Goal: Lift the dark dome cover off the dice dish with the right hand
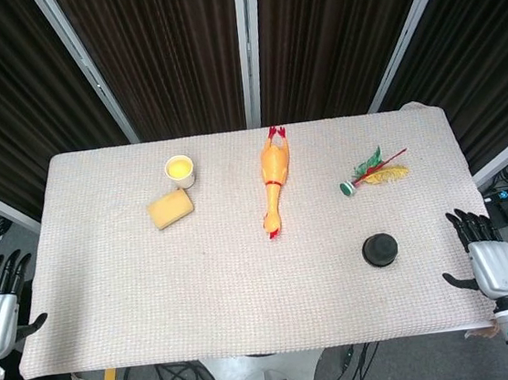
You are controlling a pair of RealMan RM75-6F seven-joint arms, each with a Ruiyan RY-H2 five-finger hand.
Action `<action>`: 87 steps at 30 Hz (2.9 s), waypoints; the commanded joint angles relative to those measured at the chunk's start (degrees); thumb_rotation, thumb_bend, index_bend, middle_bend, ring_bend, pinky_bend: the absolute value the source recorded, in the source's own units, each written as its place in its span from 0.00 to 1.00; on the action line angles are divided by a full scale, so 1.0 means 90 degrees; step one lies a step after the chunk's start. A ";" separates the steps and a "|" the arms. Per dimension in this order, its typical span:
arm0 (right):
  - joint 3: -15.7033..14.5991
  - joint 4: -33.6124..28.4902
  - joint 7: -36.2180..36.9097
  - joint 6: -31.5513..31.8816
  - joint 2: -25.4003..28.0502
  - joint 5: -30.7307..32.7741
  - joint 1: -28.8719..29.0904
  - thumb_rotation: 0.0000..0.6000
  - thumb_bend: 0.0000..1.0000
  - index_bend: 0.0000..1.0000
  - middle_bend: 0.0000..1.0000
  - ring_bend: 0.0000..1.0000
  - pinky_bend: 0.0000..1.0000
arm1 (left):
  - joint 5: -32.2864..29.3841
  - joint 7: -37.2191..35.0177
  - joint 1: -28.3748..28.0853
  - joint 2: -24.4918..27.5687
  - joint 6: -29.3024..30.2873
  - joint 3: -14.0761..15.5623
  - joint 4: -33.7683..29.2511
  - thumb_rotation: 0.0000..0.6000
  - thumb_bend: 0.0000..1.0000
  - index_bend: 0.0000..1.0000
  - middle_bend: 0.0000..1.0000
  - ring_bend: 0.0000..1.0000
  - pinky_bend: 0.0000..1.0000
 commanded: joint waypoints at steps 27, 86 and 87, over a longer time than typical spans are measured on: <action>0.0176 0.1844 0.1016 -0.1941 -0.1769 0.0442 0.1281 1.00 0.03 0.00 0.05 0.00 0.00 | 0.0002 -0.0432 0.0163 0.0073 0.0241 -0.0031 0.0374 1.00 0.11 0.07 0.03 0.00 0.09; 0.0095 0.2359 0.1284 -0.1720 -0.2238 0.0307 0.1459 1.00 0.15 0.06 0.36 0.00 0.00 | 0.0056 -0.1009 0.0377 0.0047 0.0274 0.0054 0.0795 1.00 0.11 0.07 0.03 0.00 0.10; 0.0100 0.2378 0.1306 -0.1693 -0.2244 0.0297 0.1454 1.00 0.15 0.08 0.37 0.00 0.00 | 0.0067 -0.1017 0.0373 0.0049 0.0272 0.0057 0.0801 1.00 0.11 0.07 0.03 0.00 0.10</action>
